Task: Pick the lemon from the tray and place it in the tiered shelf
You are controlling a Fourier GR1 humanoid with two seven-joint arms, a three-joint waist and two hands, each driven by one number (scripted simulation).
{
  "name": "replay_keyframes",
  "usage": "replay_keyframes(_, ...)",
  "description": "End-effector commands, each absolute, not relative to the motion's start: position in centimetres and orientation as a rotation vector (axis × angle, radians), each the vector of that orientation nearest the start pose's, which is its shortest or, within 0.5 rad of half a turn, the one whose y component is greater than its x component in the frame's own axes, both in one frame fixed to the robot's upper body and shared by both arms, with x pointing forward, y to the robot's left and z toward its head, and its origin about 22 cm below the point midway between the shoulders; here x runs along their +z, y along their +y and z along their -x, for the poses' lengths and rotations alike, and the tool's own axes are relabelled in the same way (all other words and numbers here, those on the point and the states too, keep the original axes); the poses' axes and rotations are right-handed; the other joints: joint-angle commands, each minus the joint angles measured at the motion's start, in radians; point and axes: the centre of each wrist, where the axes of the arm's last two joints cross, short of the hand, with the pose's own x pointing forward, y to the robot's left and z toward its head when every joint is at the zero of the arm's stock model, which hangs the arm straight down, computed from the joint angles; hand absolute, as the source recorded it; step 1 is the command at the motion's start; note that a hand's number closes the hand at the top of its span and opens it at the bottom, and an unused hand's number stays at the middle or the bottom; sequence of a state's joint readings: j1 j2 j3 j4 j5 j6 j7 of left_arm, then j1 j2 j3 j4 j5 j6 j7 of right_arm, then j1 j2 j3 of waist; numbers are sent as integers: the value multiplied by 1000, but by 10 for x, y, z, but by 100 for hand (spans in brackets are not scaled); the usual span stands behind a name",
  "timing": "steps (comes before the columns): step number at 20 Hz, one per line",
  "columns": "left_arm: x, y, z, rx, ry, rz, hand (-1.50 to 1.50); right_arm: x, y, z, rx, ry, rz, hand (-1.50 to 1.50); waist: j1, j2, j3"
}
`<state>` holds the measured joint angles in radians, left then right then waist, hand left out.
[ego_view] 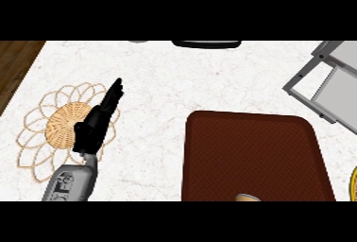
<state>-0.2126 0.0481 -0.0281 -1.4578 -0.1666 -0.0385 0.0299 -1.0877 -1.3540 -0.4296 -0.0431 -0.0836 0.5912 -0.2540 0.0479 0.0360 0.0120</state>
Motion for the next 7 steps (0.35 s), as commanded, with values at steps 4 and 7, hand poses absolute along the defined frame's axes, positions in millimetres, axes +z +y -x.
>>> replay_keyframes(4, 21, 214, -289, -283, -1614, -73, 0, 319, -626, -206, -15, -1737, 519, -150, -14, 5, 7)
replay_keyframes(7, 21, 208, -285, -282, -1620, -42, 0, 315, -629, -200, -11, -1705, 523, -150, 0, 4, 7)
